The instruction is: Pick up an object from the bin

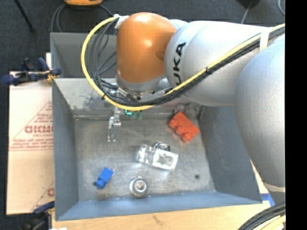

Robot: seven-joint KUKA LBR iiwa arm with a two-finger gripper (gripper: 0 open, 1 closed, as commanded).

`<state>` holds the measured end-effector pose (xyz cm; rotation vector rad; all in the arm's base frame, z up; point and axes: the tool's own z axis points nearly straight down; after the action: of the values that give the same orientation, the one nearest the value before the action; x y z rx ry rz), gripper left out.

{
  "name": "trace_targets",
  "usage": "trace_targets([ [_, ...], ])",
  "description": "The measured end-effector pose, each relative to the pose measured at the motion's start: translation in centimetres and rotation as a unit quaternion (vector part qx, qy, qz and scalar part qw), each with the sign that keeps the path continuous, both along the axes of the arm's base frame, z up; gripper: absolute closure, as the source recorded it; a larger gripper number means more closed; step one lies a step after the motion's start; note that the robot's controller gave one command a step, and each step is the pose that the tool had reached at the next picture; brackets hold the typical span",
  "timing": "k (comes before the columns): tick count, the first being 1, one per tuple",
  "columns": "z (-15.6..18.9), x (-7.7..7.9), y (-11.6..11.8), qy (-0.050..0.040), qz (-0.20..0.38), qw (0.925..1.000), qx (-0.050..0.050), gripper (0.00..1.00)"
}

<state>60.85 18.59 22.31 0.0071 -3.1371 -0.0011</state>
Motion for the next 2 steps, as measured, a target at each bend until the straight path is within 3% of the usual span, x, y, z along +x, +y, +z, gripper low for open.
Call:
trace_targets([
  [1, -11.4, 0.4, -4.3, -0.0006, 0.05, 0.9988, -0.002, 0.0],
  [2, -12.9, -0.2, -10.8, -0.003, 0.1, 0.995, -0.001, 0.0],
])
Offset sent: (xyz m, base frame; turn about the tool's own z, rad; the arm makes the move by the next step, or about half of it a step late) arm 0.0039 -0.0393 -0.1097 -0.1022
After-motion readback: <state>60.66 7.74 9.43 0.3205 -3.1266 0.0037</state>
